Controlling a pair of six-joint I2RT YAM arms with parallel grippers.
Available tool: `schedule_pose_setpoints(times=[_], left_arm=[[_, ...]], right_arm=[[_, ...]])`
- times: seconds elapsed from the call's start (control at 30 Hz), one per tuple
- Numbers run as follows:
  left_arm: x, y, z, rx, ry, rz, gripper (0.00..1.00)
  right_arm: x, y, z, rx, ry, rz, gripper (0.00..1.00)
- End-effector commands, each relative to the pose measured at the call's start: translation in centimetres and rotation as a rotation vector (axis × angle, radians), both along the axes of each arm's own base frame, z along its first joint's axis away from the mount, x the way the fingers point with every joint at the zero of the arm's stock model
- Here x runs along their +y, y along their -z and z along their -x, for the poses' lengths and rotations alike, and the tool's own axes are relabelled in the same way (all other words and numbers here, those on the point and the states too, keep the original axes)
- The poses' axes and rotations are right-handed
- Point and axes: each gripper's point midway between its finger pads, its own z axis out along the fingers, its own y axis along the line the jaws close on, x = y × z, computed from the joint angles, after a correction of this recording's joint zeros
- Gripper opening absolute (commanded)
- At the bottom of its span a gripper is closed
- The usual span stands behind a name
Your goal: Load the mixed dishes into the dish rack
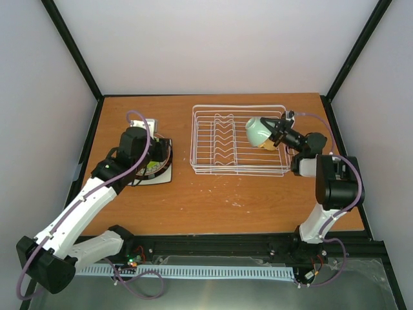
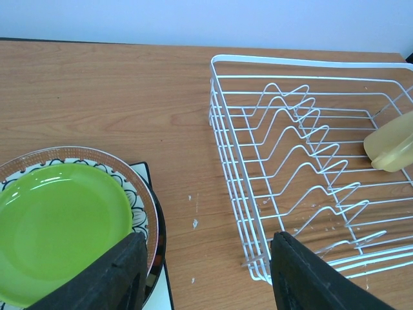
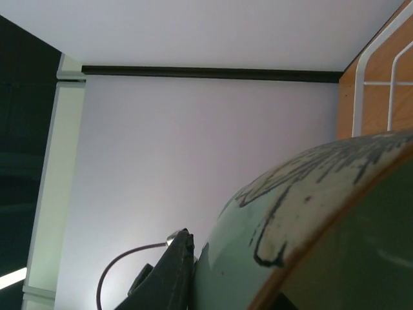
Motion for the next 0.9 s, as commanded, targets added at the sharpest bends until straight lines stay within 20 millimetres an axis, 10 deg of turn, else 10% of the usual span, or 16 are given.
schedule_pose_setpoints(times=[0.0, 0.2, 0.57, 0.87], left_arm=[[-0.1, -1.1, -0.9, -0.046, 0.001, -0.018, 0.53], [-1.4, -1.1, -1.1, -0.047, 0.061, 0.015, 0.53], [-14.6, -4.4, 4.2, -0.085, 0.843, 0.648, 0.94], [-15.8, -6.1, 5.7, -0.117, 1.180, 1.088, 0.93]], right_arm=[[-0.2, -1.8, -0.3, -0.139, 0.007, -0.013, 0.03], [-0.1, -0.8, -0.1, -0.130, 0.002, 0.001, 0.03], [1.7, -9.8, 4.2, -0.321, -0.069, -0.028, 0.03], [1.5, -16.8, 9.4, -0.427, -0.069, -0.127, 0.03]])
